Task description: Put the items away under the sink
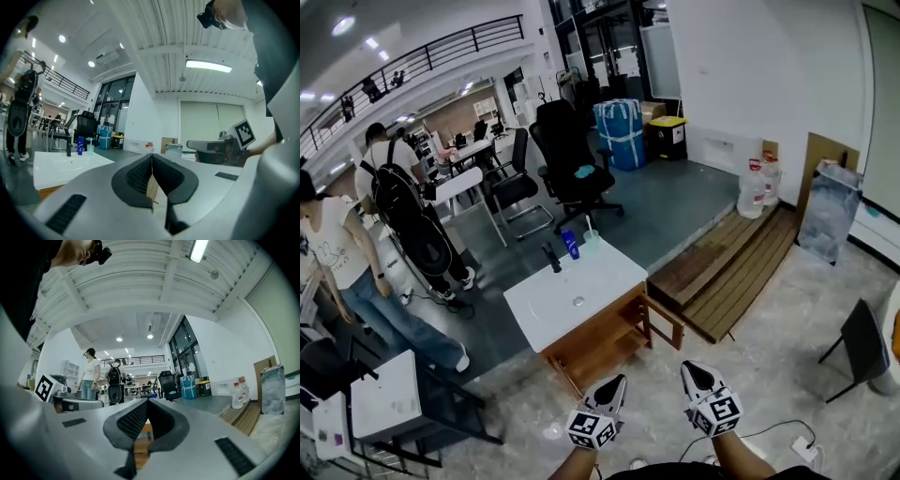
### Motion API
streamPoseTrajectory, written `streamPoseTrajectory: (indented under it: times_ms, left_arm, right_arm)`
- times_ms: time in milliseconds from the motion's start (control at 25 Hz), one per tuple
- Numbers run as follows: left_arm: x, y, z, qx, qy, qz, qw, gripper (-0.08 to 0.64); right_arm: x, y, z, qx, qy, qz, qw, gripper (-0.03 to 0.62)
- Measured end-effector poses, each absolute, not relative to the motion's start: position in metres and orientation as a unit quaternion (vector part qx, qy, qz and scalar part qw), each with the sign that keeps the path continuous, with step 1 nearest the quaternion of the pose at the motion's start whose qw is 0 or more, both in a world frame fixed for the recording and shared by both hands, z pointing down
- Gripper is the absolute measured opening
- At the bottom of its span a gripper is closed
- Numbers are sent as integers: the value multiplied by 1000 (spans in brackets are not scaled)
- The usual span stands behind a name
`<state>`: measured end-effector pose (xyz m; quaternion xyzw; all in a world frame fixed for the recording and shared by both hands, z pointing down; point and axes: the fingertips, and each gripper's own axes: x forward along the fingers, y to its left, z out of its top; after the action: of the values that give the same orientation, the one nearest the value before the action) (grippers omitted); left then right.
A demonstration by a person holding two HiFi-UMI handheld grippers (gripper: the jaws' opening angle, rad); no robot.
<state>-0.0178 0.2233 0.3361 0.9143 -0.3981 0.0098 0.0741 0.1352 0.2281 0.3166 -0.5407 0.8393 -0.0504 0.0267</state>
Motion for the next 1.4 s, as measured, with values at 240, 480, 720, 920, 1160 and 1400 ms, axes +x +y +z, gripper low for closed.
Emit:
streamPoseTrajectory:
  times_ms: [240, 480, 720, 920, 1160, 1400]
  left_arm:
    - [-46, 213, 338, 913, -400, 3, 79, 23]
    - [-48, 197, 347, 908, -411, 9, 88, 23]
    - [-37, 154, 343, 896, -436, 16, 78, 21]
    - [-22, 118, 342, 881, -466, 20, 77, 21]
    - [-3, 84, 345, 855, -512, 22, 79, 21]
    - [8, 79, 347, 827, -556, 22, 85, 21]
  right_arm:
    - [110, 224, 319, -544, 837, -54, 21, 18]
    - [111, 198, 328, -538, 840, -62, 11, 18]
    - [118, 139, 321, -512, 857, -52, 22, 18]
    - [128, 100, 321, -477, 877, -54, 18, 18]
    - [150, 61, 334, -431, 900, -57, 6, 18]
    - [161, 35, 336, -384, 921, -62, -3, 18]
